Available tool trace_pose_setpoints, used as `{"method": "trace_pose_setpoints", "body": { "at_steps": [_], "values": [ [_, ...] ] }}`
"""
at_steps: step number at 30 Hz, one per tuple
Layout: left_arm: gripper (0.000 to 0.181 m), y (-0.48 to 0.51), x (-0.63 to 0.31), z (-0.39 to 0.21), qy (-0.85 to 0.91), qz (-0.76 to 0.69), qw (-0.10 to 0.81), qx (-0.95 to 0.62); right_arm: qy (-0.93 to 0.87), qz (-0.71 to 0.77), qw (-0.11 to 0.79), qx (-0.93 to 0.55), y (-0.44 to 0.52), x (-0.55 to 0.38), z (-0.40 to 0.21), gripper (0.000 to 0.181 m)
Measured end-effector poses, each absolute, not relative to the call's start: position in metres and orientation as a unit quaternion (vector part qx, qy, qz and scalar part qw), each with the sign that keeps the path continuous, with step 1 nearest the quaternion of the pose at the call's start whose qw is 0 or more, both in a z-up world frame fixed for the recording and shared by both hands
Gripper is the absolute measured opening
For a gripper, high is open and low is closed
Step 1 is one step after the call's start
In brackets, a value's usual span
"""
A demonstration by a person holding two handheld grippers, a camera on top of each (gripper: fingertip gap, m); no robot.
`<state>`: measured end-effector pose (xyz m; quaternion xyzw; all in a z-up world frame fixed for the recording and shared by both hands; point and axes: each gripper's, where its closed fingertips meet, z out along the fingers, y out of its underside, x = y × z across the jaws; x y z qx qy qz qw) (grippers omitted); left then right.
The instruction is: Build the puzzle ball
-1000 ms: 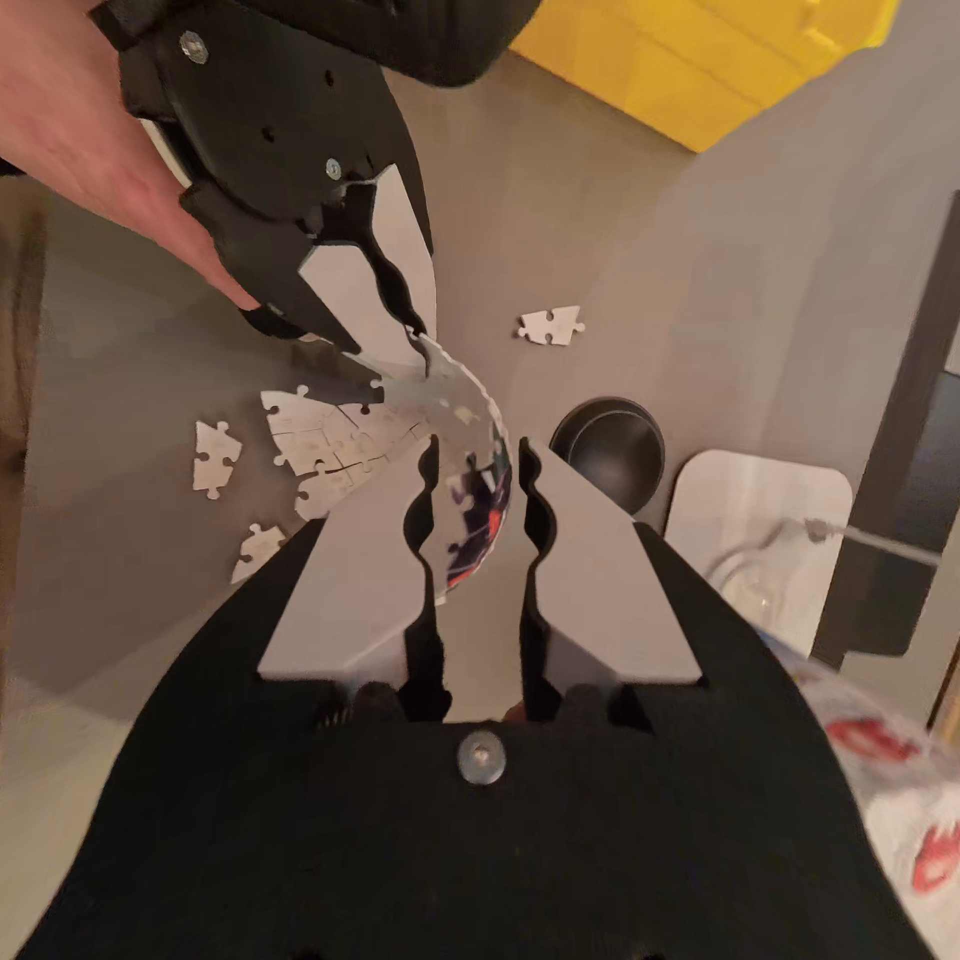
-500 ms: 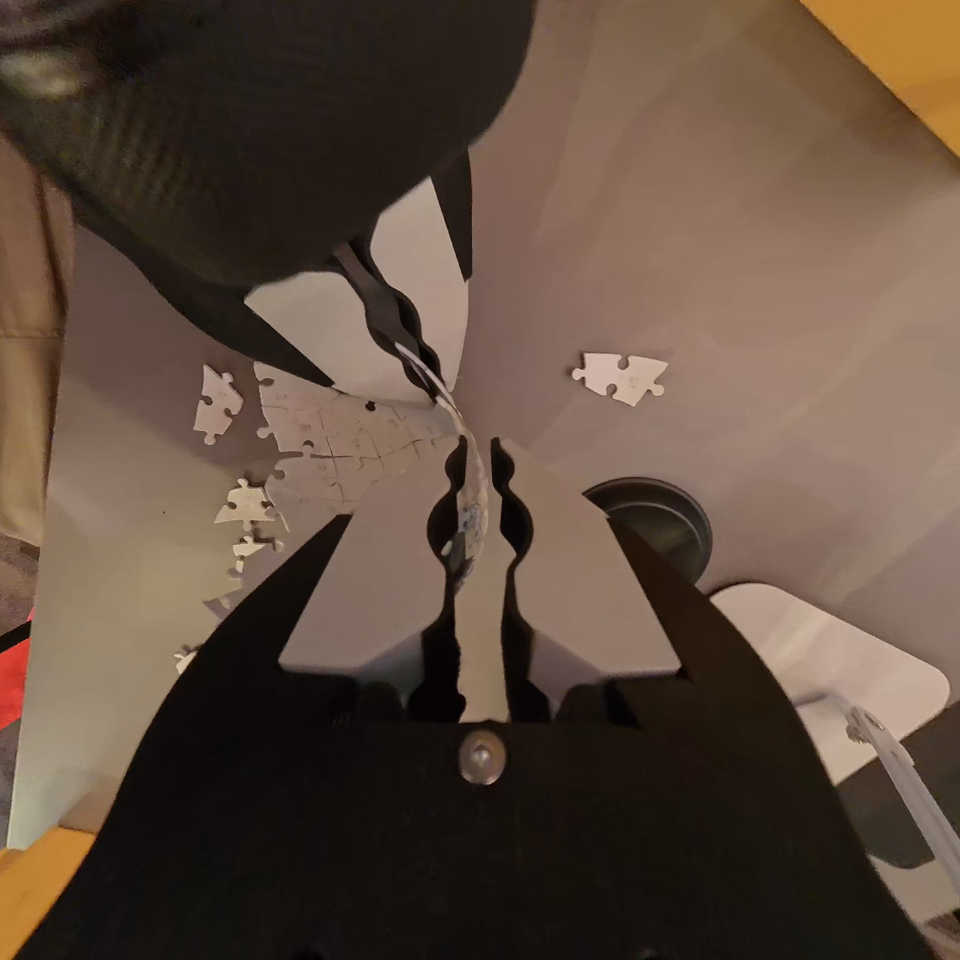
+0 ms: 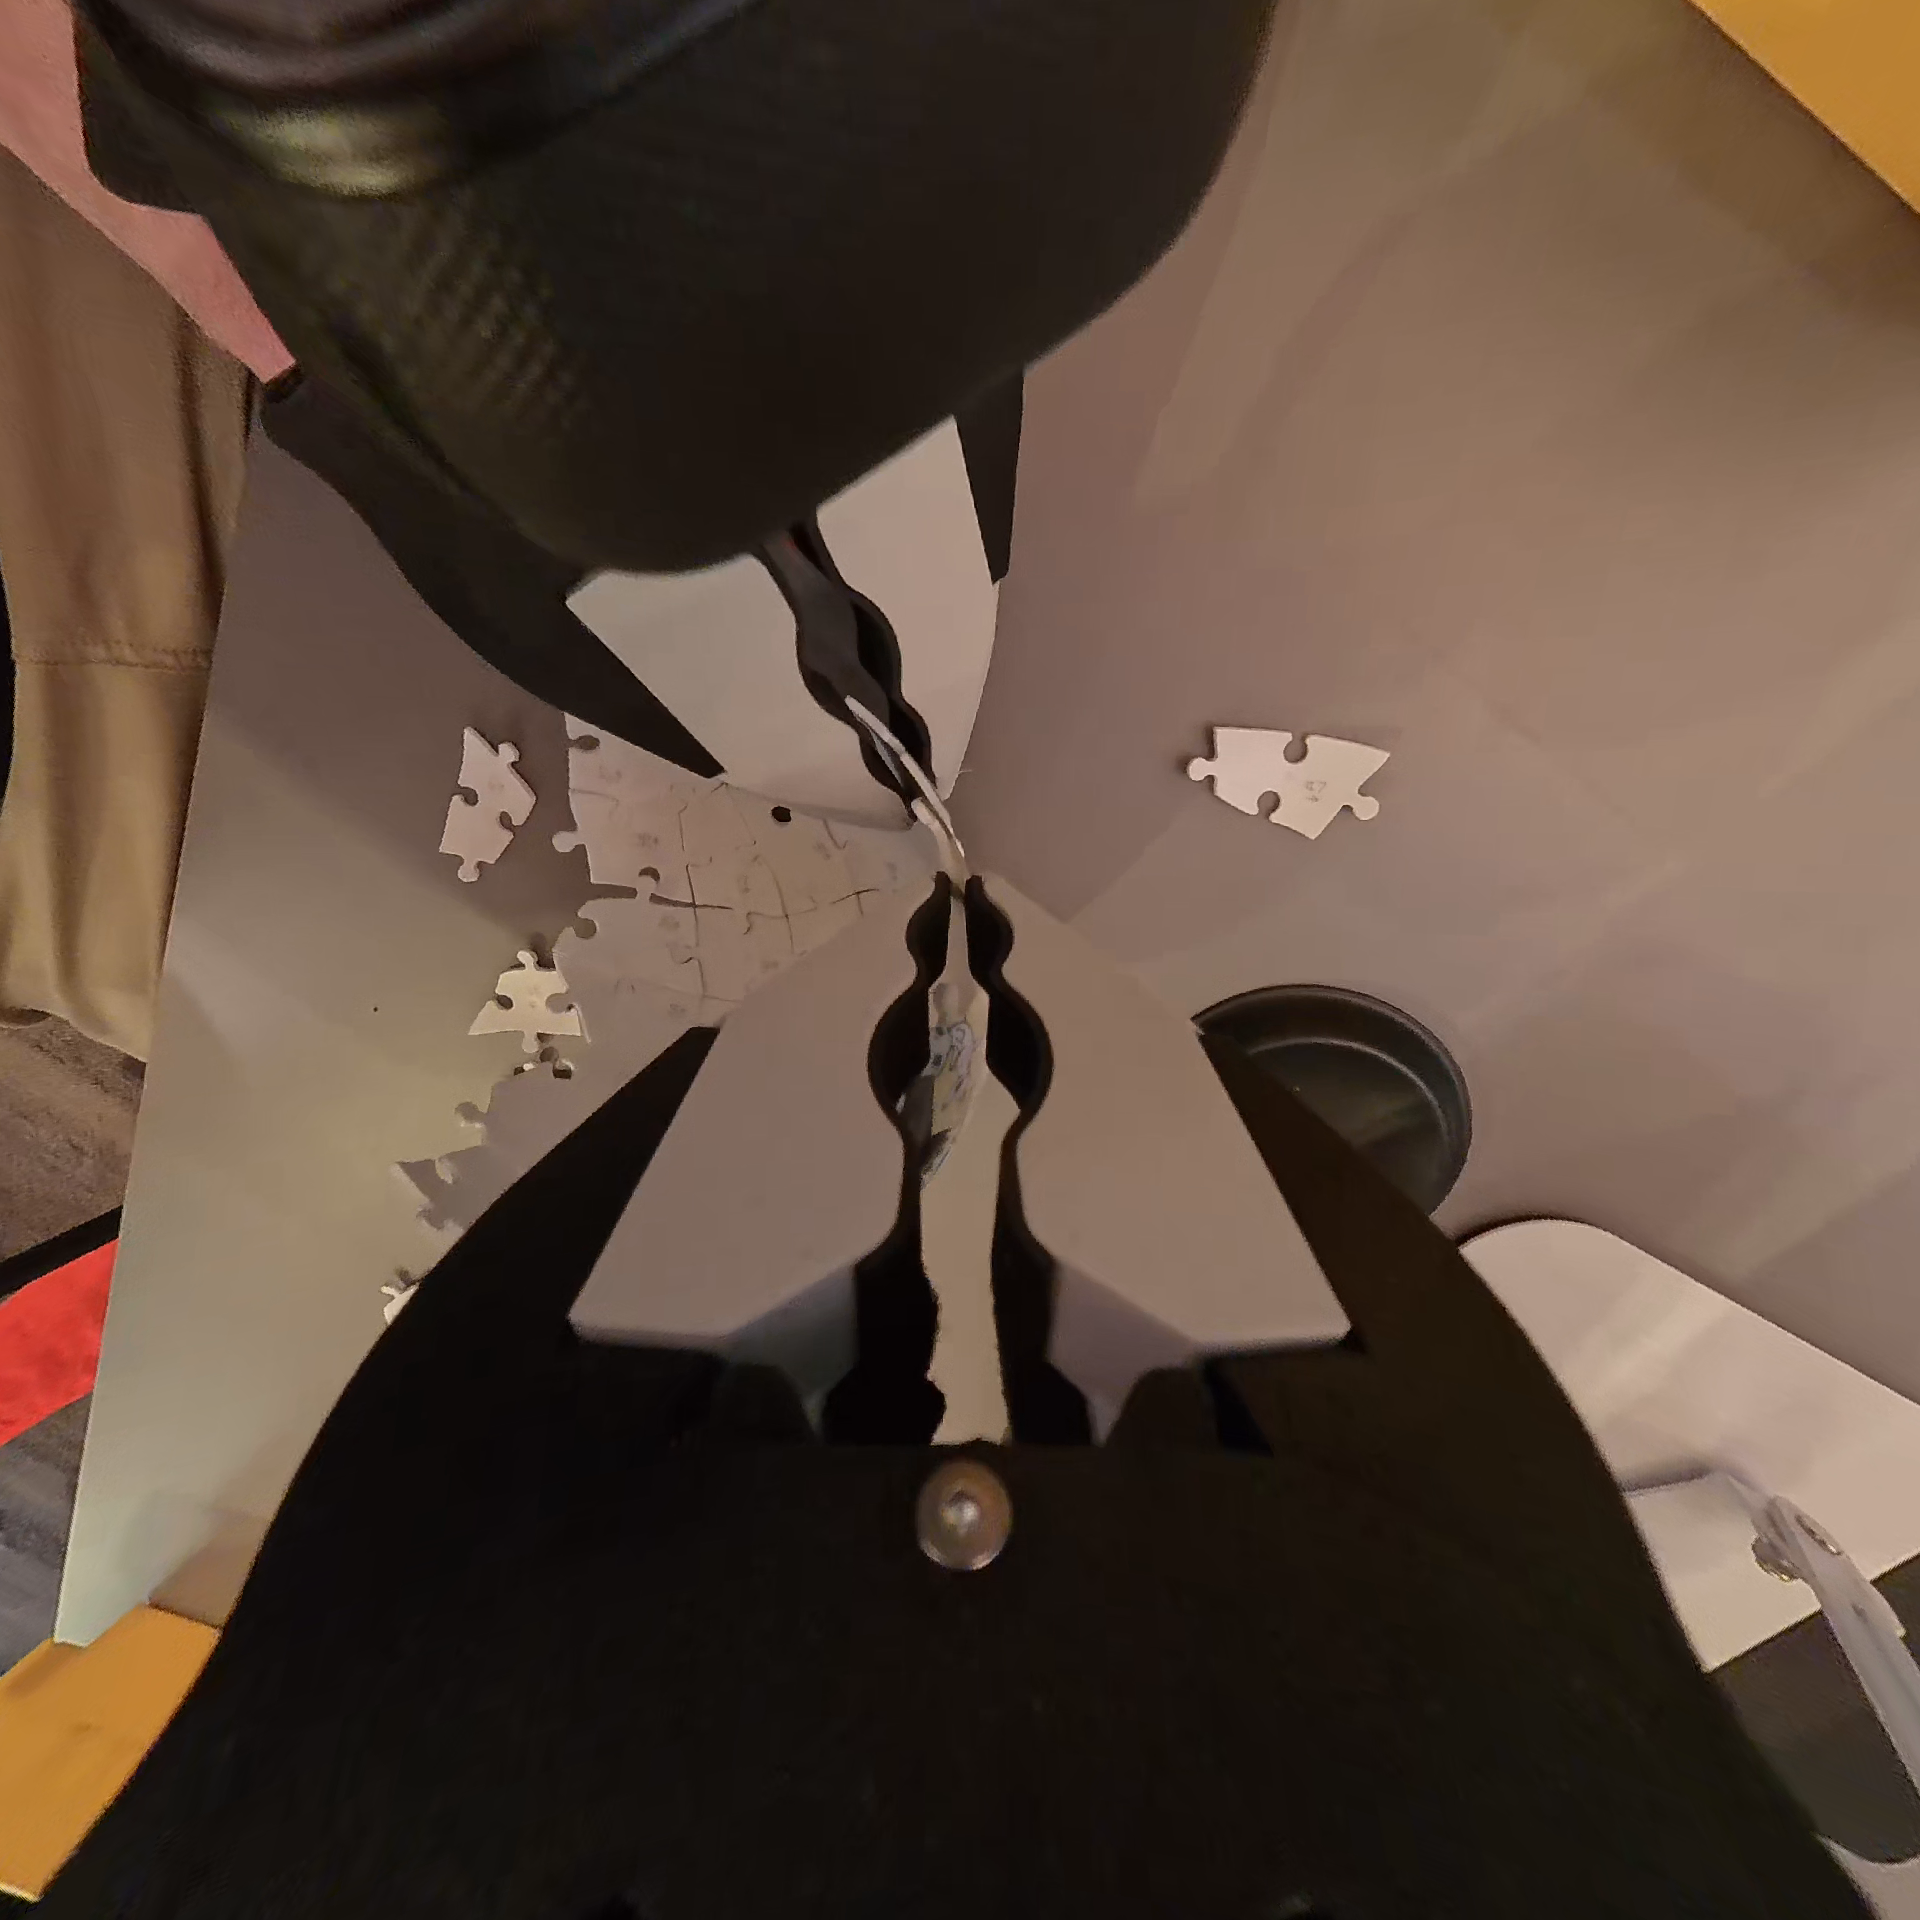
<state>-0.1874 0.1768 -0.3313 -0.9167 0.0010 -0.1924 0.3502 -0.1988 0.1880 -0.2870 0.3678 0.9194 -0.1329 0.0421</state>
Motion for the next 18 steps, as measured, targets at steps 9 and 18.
{"method": "trace_pose_setpoints", "body": {
  "at_steps": [9,18],
  "values": [
    [0.004,0.1773,-0.1845,-0.3317,0.033,-0.178,0.338,-0.923,0.910,-0.133,0.033,0.390,0.1889,-0.1949,-0.2870,0.001],
    [0.005,0.1787,-0.1840,-0.3317,0.053,-0.162,0.337,-0.926,0.900,-0.128,0.026,0.415,0.1911,-0.1939,-0.2871,0.001]
  ]
}}
